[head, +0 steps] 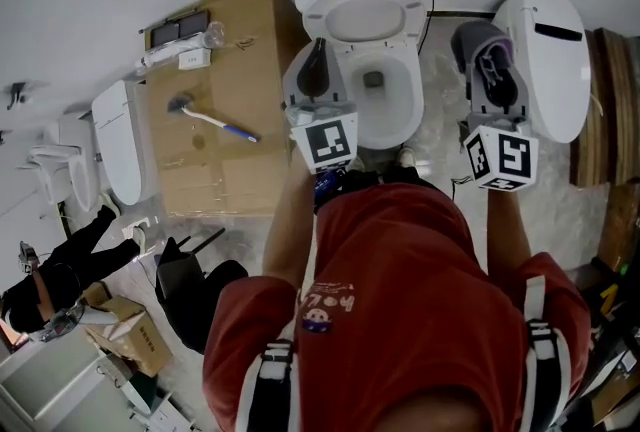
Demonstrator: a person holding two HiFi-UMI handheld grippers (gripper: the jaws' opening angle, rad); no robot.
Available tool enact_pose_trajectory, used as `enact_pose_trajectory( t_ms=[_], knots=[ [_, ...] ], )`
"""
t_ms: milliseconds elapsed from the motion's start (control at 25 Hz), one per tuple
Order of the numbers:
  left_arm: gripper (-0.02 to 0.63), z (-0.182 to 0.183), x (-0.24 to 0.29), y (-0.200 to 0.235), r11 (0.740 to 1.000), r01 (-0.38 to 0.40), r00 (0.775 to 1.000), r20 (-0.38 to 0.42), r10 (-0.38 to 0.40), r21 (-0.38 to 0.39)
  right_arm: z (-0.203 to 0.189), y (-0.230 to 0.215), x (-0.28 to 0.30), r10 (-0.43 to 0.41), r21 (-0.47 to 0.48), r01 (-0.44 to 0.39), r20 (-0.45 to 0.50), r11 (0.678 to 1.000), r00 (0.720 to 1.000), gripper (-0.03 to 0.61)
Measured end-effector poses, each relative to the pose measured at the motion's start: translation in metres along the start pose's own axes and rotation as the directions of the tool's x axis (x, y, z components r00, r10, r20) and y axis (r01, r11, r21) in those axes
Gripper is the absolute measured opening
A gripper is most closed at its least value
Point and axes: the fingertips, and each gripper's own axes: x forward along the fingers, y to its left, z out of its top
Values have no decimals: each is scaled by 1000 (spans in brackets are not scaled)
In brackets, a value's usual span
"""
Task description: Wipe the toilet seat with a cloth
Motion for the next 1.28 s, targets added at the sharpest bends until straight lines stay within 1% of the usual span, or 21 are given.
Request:
enact_pose_trajectory(
  t_ms=[120, 200, 280, 360, 400, 480, 560, 640, 720, 840, 1000, 1040, 1120, 1280],
  knots=[
    [24, -29, 33, -21, 996, 57, 993, -105, -50, 66, -8, -9, -5, -27, 9, 27, -11, 1000, 1000, 97],
    [31, -44, 54, -31, 990, 85, 987, -145, -68, 115, -15, -15, -9, -42, 17, 43, -24, 999, 999, 97],
    [41, -53, 76, -40, 978, 122, 980, -179, -91, 170, -21, -20, -14, -53, 18, 53, -37, 998, 998, 97],
    [54, -62, 97, -50, 958, 171, 967, -226, -118, 229, -25, -27, -19, -71, 19, 73, -52, 997, 996, 97],
    [69, -68, 108, -54, 946, 193, 959, -255, -126, 260, -28, -30, -21, -80, 21, 82, -59, 996, 995, 97],
    [79, -81, 128, -59, 916, 223, 945, -305, -119, 333, -32, -33, -25, -92, 22, 94, -67, 995, 993, 97],
    [85, -94, 146, -66, 877, 252, 934, -340, -110, 409, -34, -35, -28, -99, 21, 101, -72, 995, 992, 97],
    [86, -107, 161, -72, 840, 280, 924, -368, -105, 465, -37, -37, -31, -107, 20, 109, -77, 994, 991, 97],
    [86, -120, 174, -75, 809, 299, 915, -393, -92, 506, -38, -40, -35, -118, 17, 120, -83, 993, 990, 97],
    [86, -134, 189, -77, 770, 343, 894, -438, -91, 539, -34, -45, -40, -141, 9, 142, -84, 990, 987, 97],
    [97, -160, 201, -82, 705, 446, 835, -541, -104, 552, -34, -52, -47, -176, 5, 177, -98, 984, 980, 97],
    [101, -165, 203, -82, 689, 463, 824, -557, -102, 558, -34, -53, -49, -181, 10, 182, -100, 983, 978, 97],
    [103, -170, 206, -84, 665, 481, 815, -571, -98, 572, -34, -53, -52, -188, 14, 190, -99, 982, 977, 97],
    [101, -177, 211, -85, 635, 499, 807, -583, -93, 590, -32, -52, -56, -198, 16, 201, -100, 979, 975, 97]
  ],
)
